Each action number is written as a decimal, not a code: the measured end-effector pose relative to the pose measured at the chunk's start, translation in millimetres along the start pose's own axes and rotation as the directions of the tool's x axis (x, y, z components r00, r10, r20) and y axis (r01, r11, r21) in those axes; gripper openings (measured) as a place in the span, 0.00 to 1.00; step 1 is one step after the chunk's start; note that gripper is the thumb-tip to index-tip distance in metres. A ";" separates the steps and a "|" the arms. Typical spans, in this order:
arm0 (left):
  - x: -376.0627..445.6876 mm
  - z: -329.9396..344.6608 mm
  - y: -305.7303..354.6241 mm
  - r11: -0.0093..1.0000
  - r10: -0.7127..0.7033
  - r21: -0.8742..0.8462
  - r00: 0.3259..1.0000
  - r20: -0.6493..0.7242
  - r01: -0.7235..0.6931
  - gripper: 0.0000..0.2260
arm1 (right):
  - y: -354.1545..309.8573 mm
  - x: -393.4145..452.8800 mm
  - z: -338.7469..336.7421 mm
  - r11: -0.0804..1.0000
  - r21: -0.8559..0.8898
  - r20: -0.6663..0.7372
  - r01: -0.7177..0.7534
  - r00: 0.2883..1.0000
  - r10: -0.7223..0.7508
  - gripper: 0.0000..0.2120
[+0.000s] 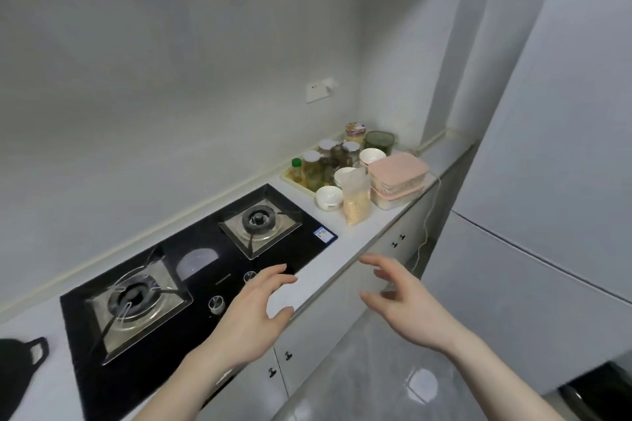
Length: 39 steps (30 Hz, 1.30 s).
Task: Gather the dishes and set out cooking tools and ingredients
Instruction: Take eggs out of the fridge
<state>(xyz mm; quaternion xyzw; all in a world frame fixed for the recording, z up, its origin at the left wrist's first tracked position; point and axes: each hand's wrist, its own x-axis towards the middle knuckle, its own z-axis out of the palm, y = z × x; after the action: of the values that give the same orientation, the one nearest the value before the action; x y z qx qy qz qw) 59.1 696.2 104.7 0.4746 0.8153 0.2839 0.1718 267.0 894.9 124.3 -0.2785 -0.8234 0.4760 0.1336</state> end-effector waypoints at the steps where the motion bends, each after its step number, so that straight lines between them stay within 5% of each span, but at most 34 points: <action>1: 14.7 5.2 9.7 1.000 0.020 0.014 1.000 0.021 -0.021 0.20 | 7.9 -0.3 -12.1 1.000 0.005 -0.033 -0.016 0.999 0.016 0.23; 13: 225.3 77.7 123.3 0.961 0.270 -0.102 0.949 0.164 -0.256 0.19 | 73.4 34.5 -149.3 0.987 0.027 -0.321 -0.158 0.934 0.158 0.23; 22: 384.0 110.8 228.3 0.885 0.466 -0.112 0.847 0.255 -0.452 0.21 | 117.3 69.3 -238.9 0.970 0.095 -0.488 -0.224 0.839 0.241 0.22; 28: 471.4 135.8 317.4 0.881 0.471 -0.177 0.849 0.238 -0.439 0.28 | 146.9 87.1 -304.8 0.967 0.098 -0.524 -0.233 0.815 0.249 0.22; 35: 550.4 173.2 394.5 0.905 0.301 -0.337 0.951 0.078 -0.259 0.40 | 186.1 114.2 -383.6 0.973 0.083 -0.486 -0.214 0.844 0.227 0.22; 39: 568.3 188.7 417.4 0.878 0.245 -0.433 0.969 0.044 -0.202 0.32 | 203.2 126.0 -410.2 0.975 0.058 -0.463 -0.213 0.860 0.215 0.22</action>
<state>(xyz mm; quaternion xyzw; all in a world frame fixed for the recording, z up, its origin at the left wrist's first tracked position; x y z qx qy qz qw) 166.3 1410.1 212.9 0.5298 0.6641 0.4492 0.2765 431.4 1339.4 153.8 -0.4740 -0.7299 0.4089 0.2746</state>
